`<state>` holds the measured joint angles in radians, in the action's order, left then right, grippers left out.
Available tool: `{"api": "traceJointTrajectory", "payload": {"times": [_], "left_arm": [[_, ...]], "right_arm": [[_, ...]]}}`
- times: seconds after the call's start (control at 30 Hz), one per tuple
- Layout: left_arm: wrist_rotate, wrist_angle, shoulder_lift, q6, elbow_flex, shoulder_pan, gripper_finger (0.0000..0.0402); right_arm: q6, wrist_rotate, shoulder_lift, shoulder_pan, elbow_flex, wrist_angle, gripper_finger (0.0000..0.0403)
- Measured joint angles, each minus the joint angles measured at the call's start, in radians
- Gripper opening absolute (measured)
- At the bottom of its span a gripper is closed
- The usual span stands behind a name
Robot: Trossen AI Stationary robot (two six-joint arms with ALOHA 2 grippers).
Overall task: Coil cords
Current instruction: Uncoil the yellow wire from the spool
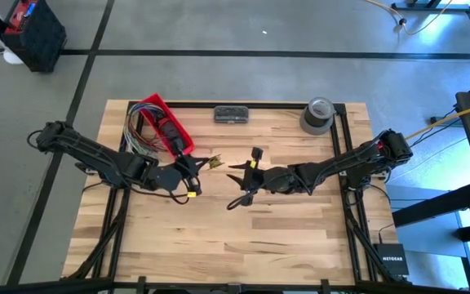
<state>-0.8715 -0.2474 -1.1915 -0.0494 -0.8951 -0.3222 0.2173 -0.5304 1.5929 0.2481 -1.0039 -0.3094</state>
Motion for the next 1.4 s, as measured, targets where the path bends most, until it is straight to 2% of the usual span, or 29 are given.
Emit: {"api": "traceJointTrajectory", "payload": {"times": [0.1, 0.23, 0.3, 0.43, 0.67, 1.0, 1.2, 1.3, 1.4], "left_arm": [[0.001, -0.005, -0.002, 0.000, 0.000, 0.000, 0.0005], [0.001, -0.005, -0.002, 0.000, 0.000, 0.000, 0.0005], [0.001, -0.005, -0.002, -0.001, 0.000, 0.000, 0.0005], [0.001, -0.003, -0.002, -0.017, 0.000, 0.001, 0.0005], [0.011, 0.030, -0.002, -0.029, 0.000, 0.016, 0.0005], [-0.005, 0.195, -0.002, 0.033, 0.004, -0.002, 0.0005], [-0.015, 0.239, -0.002, 0.061, 0.005, -0.011, 0.0005], [-0.021, 0.227, -0.002, 0.084, 0.005, -0.022, 0.0005], [-0.033, 0.217, -0.002, 0.110, 0.005, -0.043, 0.0005]], "right_arm": [[0.015, 0.000, 0.000, 0.001, 0.000, -0.004, 0.0090], [0.028, 0.000, 0.000, 0.001, 0.000, -0.004, 0.0027], [0.036, 0.000, 0.000, 0.001, 0.000, -0.003, 0.0009], [0.041, 0.011, 0.000, 0.007, 0.000, -0.015, 0.0018], [0.069, 0.193, 0.000, 0.035, 0.000, -0.109, 0.0008], [0.076, 0.250, 0.040, 0.006, -0.003, -0.038, 0.0004], [0.105, 0.331, 0.138, 0.002, -0.064, 0.001, 0.0003], [0.156, 0.264, 0.166, 0.001, -0.102, 0.116, 0.0003], [0.158, 0.084, 0.162, 0.001, -0.113, 0.224, 0.0004]]}}
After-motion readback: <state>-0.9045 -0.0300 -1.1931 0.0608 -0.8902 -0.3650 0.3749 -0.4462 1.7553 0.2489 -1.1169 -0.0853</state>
